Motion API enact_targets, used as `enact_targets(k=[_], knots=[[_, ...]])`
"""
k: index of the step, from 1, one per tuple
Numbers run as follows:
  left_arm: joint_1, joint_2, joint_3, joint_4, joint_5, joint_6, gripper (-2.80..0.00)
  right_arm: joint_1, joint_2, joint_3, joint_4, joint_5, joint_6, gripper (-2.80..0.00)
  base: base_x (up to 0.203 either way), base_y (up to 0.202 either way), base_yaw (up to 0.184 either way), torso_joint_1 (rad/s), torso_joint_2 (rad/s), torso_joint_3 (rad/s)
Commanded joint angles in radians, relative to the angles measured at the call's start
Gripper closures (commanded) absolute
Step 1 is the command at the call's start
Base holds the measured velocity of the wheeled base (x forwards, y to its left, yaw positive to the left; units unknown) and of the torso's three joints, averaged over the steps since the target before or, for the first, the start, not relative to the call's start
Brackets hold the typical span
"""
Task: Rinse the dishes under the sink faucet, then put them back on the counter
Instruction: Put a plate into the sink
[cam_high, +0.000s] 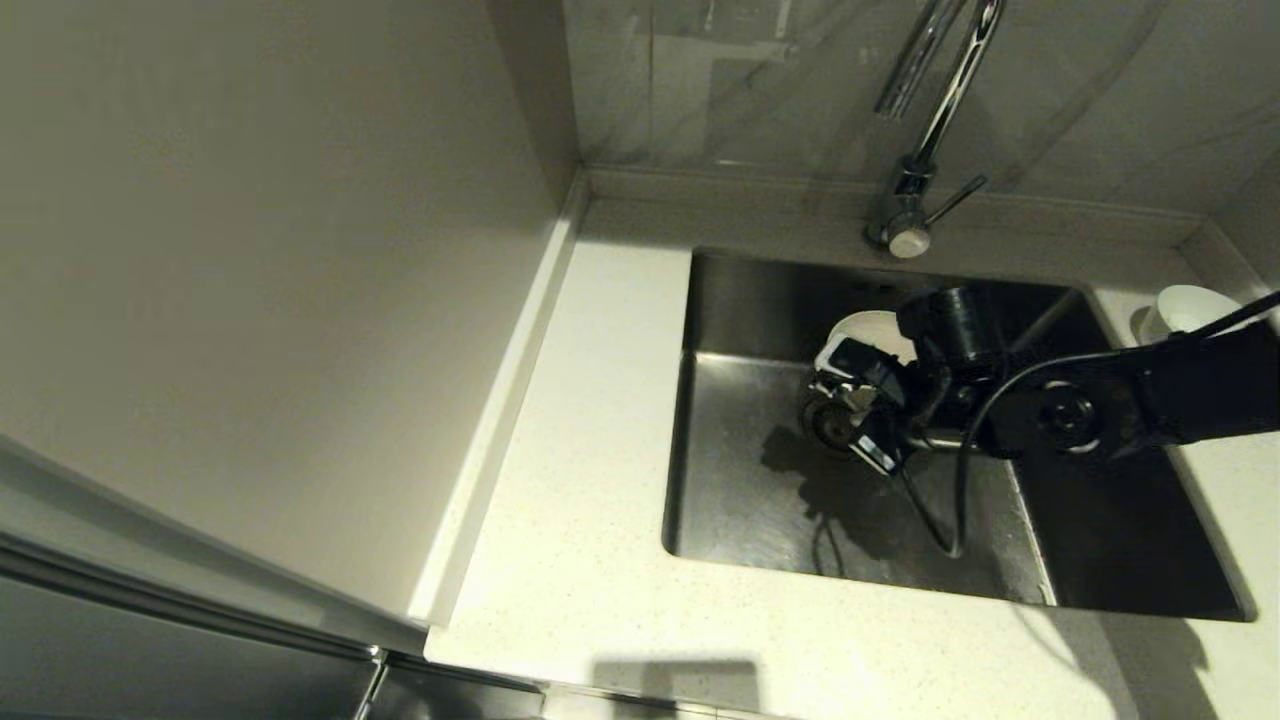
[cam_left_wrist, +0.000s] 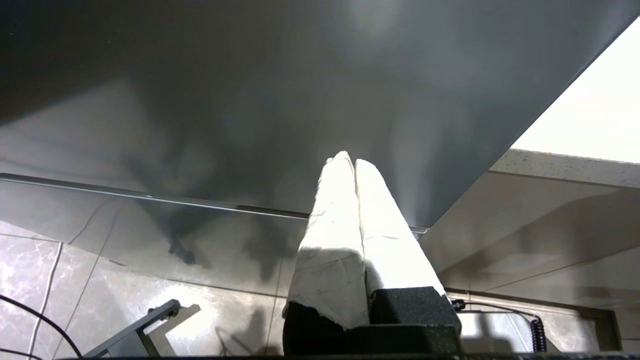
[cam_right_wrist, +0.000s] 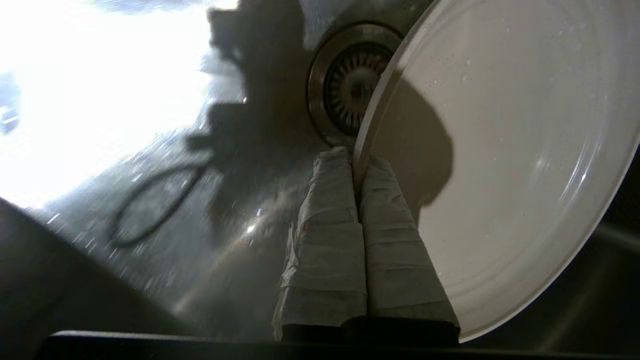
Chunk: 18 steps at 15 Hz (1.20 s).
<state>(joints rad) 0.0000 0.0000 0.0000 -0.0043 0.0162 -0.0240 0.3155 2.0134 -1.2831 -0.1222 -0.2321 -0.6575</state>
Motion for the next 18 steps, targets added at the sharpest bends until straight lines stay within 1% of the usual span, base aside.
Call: enact_targets(k=[1,4,8,12,14,15,18], knots=[[0.000,-0.003,0.000,0.000,0.001,-0.001,0.00,-0.005,0.159,-0.024,-0.075,-0.014,-0.016,0.00,0.000,0.000,0.000,0.000,0.00,0.000],[0.000,-0.003,0.000,0.000,0.001,-0.001,0.00,-0.053,0.232,-0.077,-0.096,-0.034,-0.037,0.00,0.000,0.000,0.000,0.000,0.00,0.000],[0.000,-0.003,0.000,0.000,0.001,-0.001,0.00,-0.078,0.279,-0.096,-0.096,-0.070,-0.049,0.00,0.000,0.000,0.000,0.000,0.00,0.000],[0.000,-0.003,0.000,0.000,0.001,-0.001,0.00,-0.113,0.344,-0.201,-0.091,-0.095,-0.063,0.00,0.000,0.000,0.000,0.000,0.00,0.000],[0.000,-0.003,0.000,0.000,0.001,-0.001,0.00,-0.119,0.341,-0.209,-0.089,-0.101,-0.092,0.00,0.000,0.000,0.000,0.000,0.00,0.000],[0.000,-0.003,0.000,0.000,0.001,-0.001,0.00,-0.121,0.340,-0.209,-0.091,-0.101,-0.097,-2.80,0.000,0.000,0.000,0.000,0.00,0.000],[0.000,-0.003,0.000,0.000,0.001,-0.001,0.00,-0.128,0.307,-0.206,-0.094,-0.098,-0.092,-2.80,0.000,0.000,0.000,0.000,0.00,0.000]])
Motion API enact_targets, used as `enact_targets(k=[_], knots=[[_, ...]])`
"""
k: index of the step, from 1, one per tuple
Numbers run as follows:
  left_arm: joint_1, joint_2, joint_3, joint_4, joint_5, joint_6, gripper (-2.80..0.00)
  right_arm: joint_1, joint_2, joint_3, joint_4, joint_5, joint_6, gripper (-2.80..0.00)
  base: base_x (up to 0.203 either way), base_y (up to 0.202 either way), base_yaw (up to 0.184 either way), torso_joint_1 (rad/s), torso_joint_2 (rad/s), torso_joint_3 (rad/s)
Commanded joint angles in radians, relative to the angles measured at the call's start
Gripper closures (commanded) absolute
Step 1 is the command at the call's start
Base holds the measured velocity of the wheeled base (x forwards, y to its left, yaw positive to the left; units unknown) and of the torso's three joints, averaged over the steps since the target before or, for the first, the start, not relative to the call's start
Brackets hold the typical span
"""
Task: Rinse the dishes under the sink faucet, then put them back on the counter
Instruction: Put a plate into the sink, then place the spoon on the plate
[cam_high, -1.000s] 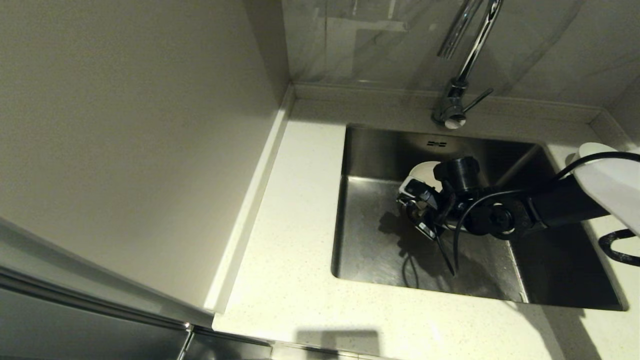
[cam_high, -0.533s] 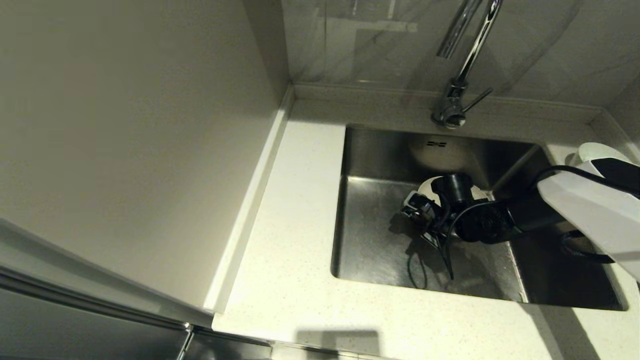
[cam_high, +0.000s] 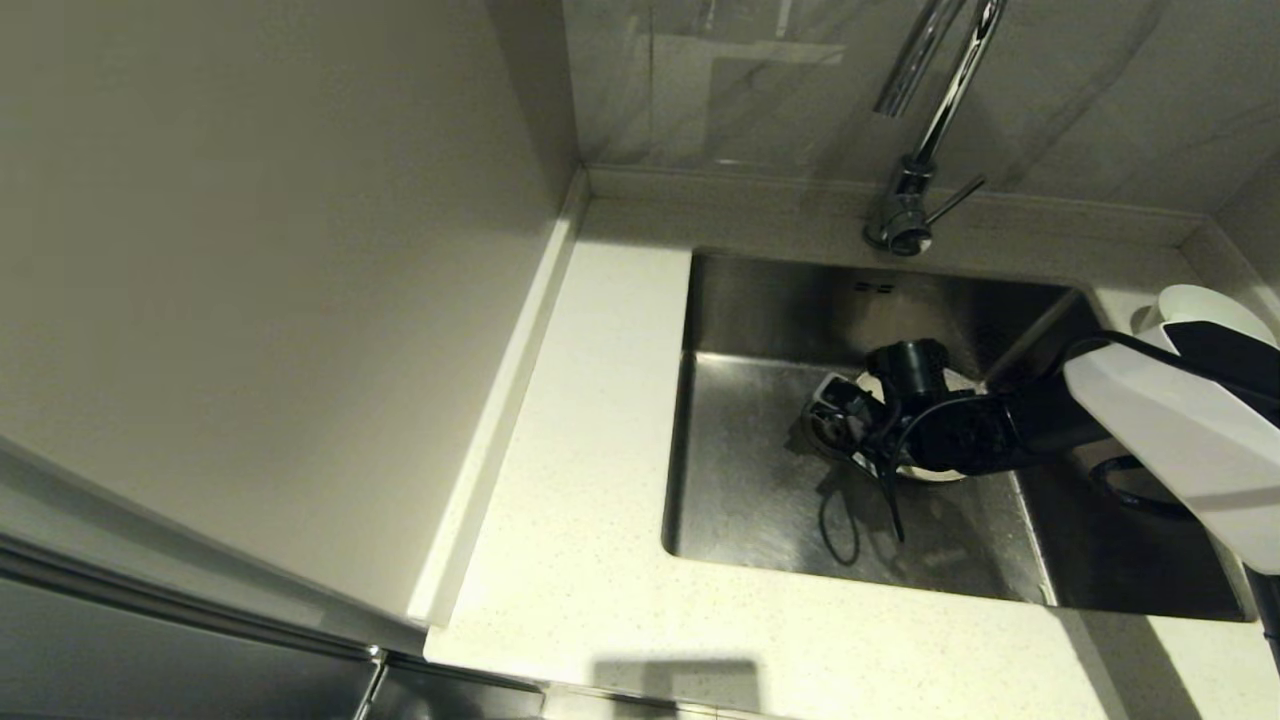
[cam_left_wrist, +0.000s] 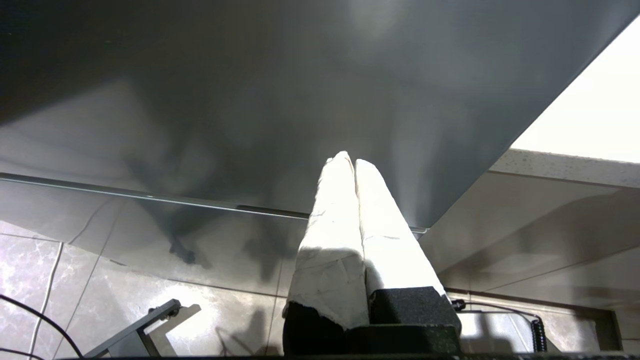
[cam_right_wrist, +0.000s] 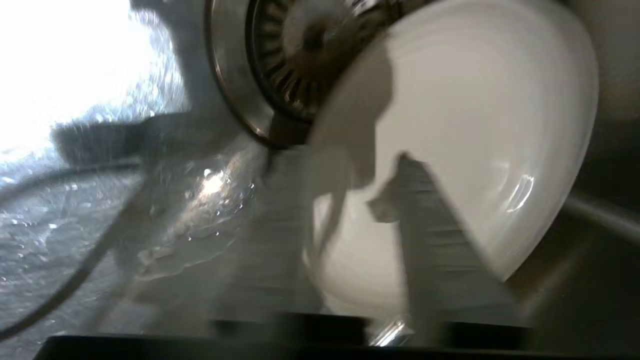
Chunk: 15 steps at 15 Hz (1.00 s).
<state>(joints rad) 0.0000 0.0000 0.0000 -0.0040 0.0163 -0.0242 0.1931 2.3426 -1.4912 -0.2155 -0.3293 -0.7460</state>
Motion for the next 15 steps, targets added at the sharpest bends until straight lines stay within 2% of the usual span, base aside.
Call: enact_targets(k=[1,4,8,9,12,15], knots=[[0.000,-0.003,0.000,-0.001,0.001,0.000,0.00,-0.013,-0.040,0.004,0.000,0.003,-0.003,-2.80,0.000,0.000,0.000,0.000,0.00,0.000],[0.000,-0.003,0.000,-0.001,0.001,0.000,0.00,-0.037,-0.101,0.007,0.002,0.008,0.008,-2.80,0.000,0.000,0.000,0.000,0.00,0.000],[0.000,-0.003,0.000,-0.001,0.001,0.000,0.00,-0.082,-0.263,-0.005,0.049,0.014,0.077,-2.80,0.000,0.000,0.000,0.000,0.00,0.000],[0.000,-0.003,0.000,-0.001,0.001,0.000,0.00,-0.095,-0.306,-0.019,0.085,0.017,0.091,0.00,0.000,0.000,0.000,0.000,0.00,0.000],[0.000,-0.003,0.000,-0.001,0.001,0.000,0.00,-0.107,-0.427,-0.090,0.278,0.015,0.197,0.00,0.000,0.000,0.000,0.000,0.00,0.000],[0.000,-0.003,0.000,-0.001,0.001,0.000,0.00,-0.108,-0.535,-0.194,0.566,0.027,0.327,0.00,0.000,0.000,0.000,0.000,0.00,0.000]])
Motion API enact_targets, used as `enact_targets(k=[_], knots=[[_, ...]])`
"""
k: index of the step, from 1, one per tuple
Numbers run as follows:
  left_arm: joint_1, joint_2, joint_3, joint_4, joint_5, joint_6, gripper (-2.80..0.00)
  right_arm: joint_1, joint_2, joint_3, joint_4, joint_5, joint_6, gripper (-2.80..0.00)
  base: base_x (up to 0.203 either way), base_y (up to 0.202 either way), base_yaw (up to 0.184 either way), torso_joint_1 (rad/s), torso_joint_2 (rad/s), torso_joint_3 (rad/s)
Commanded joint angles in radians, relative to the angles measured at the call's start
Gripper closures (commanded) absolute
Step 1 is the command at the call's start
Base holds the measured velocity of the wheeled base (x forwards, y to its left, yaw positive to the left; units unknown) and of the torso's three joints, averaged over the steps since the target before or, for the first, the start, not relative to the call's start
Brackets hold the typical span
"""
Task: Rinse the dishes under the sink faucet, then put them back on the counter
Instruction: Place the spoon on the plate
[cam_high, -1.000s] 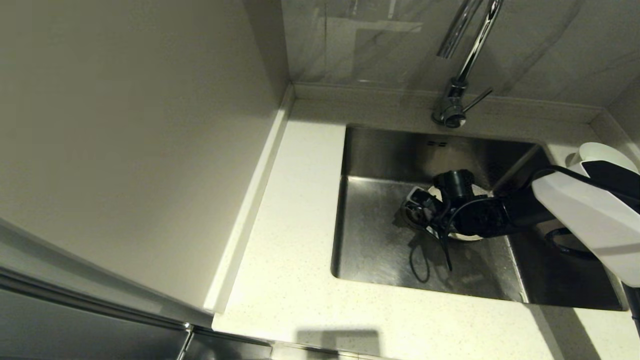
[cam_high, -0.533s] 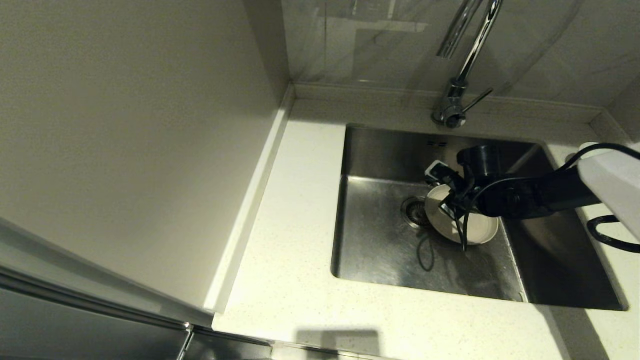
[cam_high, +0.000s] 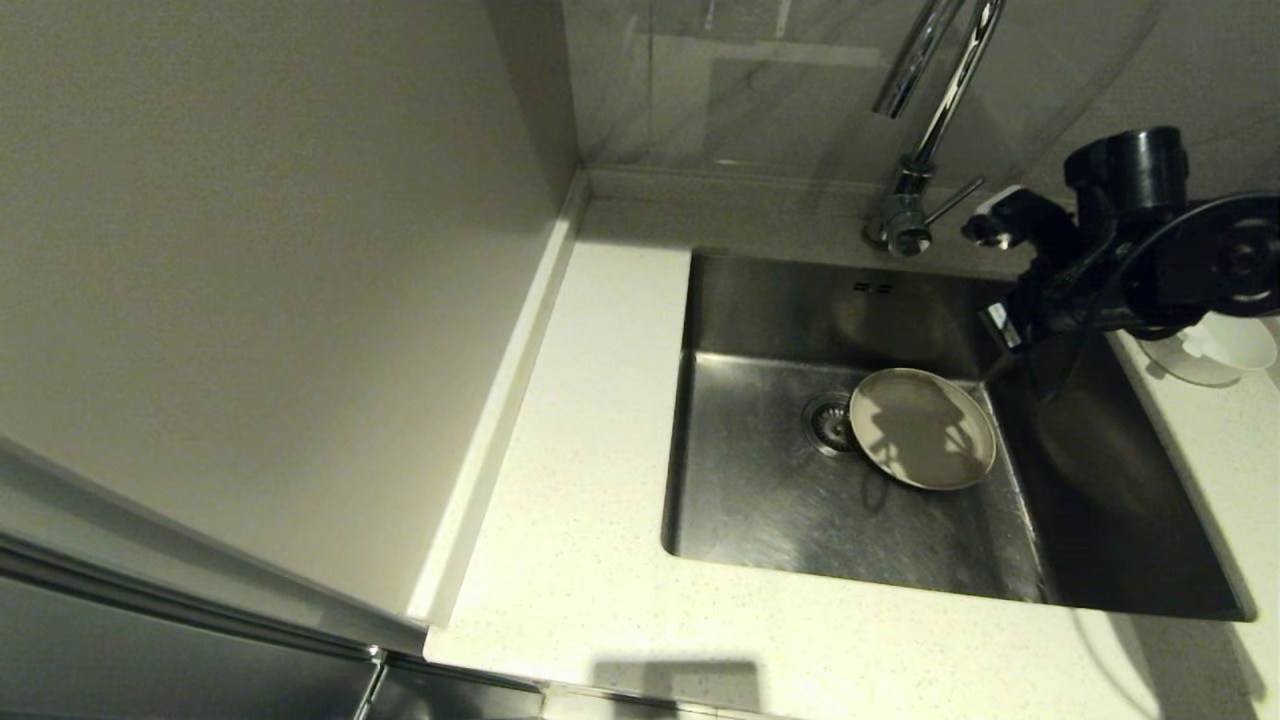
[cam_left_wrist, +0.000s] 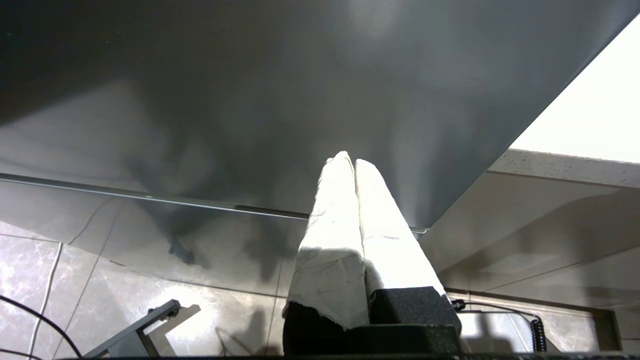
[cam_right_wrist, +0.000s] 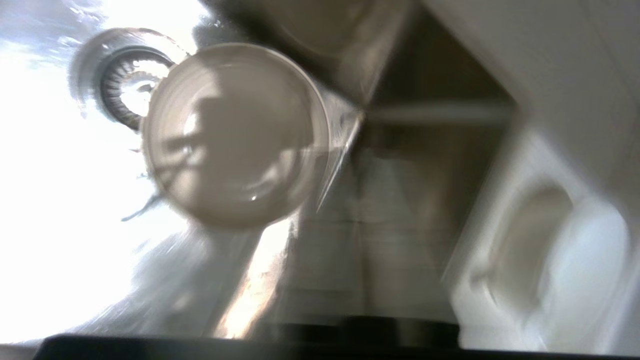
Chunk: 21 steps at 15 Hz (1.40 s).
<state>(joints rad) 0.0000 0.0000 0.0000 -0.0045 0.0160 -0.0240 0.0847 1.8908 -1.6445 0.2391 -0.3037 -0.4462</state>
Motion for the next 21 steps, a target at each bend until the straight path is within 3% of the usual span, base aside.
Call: enact_targets(k=[1,3,6,8,10,14,16,21], knots=[[0.000,-0.003,0.000,0.000,0.001,-0.001,0.00,-0.001,-0.106,-0.078,0.196,0.015,0.073,0.00,0.000,0.000,0.000,0.000,0.00,0.000],[0.000,-0.003,0.000,0.000,0.001,-0.001,0.00,-0.008,-0.130,-0.159,0.364,0.025,0.149,0.00,0.000,0.000,0.000,0.000,0.00,0.000],[0.000,-0.003,0.000,0.000,0.001,-0.001,0.00,-0.018,-0.134,-0.342,0.733,0.072,0.260,0.00,0.000,0.000,0.000,0.000,0.00,0.000],[0.000,-0.003,0.000,0.000,0.001,-0.001,0.00,-0.021,-0.156,-0.370,0.836,0.110,0.297,0.00,0.000,0.000,0.000,0.000,0.00,0.000],[0.000,-0.003,0.000,0.000,0.001,-0.001,0.00,-0.041,-0.183,-0.370,0.920,0.112,0.282,0.00,0.000,0.000,0.000,0.000,0.00,0.000],[0.000,-0.003,0.000,0.000,0.001,-0.001,0.00,-0.054,-0.196,-0.370,0.939,0.081,0.261,0.00,0.000,0.000,0.000,0.000,0.00,0.000],[0.000,-0.003,0.000,0.000,0.001,-0.001,0.00,-0.056,-0.185,-0.368,0.910,0.069,0.317,0.00,0.000,0.000,0.000,0.000,0.00,0.000],[0.000,-0.003,0.000,0.000,0.001,-0.001,0.00,-0.067,-0.079,-0.368,0.690,0.064,0.679,0.00,0.000,0.000,0.000,0.000,0.00,0.000]])
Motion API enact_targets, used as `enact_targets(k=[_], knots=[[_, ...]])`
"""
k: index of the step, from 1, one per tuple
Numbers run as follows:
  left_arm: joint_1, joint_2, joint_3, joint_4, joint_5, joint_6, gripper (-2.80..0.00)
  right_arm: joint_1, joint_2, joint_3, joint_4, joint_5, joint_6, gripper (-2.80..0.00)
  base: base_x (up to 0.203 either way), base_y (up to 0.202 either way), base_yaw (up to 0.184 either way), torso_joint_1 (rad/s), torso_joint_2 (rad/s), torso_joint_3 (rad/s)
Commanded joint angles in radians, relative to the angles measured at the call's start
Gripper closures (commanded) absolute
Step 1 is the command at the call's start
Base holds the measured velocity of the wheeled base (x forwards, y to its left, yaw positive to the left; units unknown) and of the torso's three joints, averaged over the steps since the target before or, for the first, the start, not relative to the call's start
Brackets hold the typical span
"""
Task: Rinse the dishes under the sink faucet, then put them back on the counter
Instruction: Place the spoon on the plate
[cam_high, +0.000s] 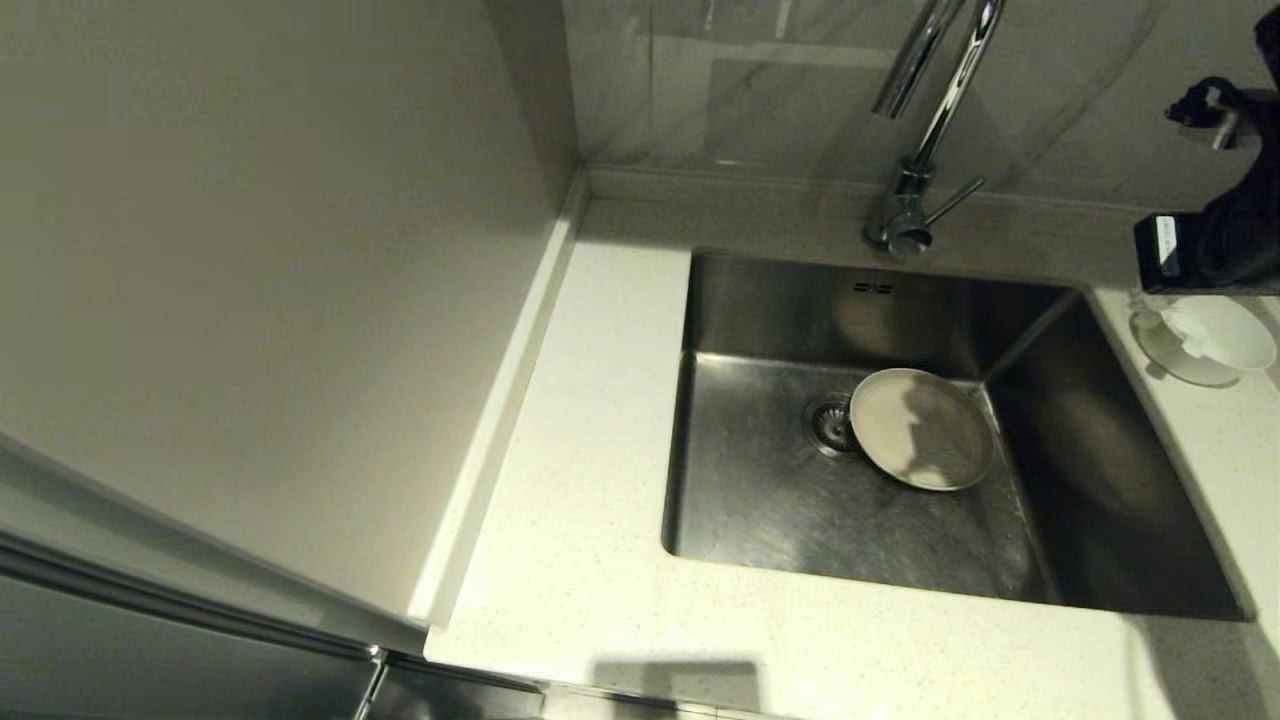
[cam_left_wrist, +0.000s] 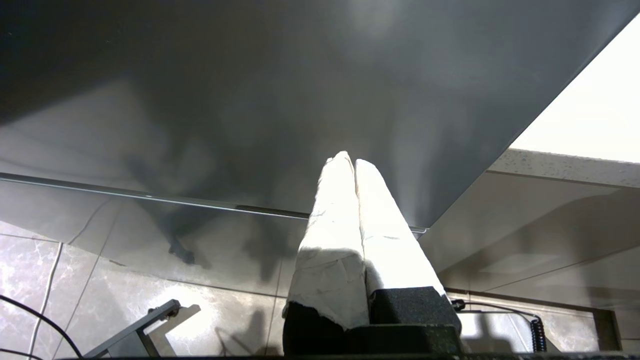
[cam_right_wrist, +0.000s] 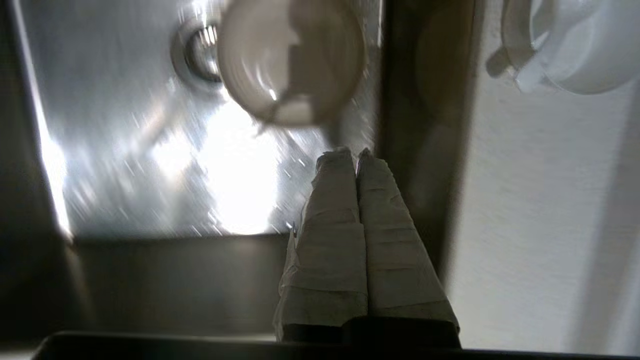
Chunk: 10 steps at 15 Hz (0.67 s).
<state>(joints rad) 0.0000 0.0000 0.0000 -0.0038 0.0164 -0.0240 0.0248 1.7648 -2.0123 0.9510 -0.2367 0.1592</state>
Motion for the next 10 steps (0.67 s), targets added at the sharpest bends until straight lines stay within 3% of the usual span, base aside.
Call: enact_targets(k=[1,4,6,10], knots=[[0.000,-0.004,0.000,-0.001,0.000,-0.001,0.00,-0.024,0.073,0.000,-0.071,-0.020,0.136,0.00,0.000,0.000,0.000,0.000,0.00,0.000],[0.000,-0.003,0.000,-0.001,0.000,-0.001,0.00,-0.100,0.093,0.000,-0.155,-0.096,0.179,0.00,0.000,0.000,0.000,0.000,0.00,0.000],[0.000,-0.003,0.000,-0.001,0.000,-0.001,0.00,-0.123,0.100,0.000,-0.208,-0.203,0.185,0.00,0.000,0.000,0.000,0.000,0.00,0.000],[0.000,-0.003,0.000,-0.001,0.000,-0.001,0.00,-0.159,0.130,0.000,-0.263,-0.247,0.144,0.00,0.000,0.000,0.000,0.000,0.00,0.000]])
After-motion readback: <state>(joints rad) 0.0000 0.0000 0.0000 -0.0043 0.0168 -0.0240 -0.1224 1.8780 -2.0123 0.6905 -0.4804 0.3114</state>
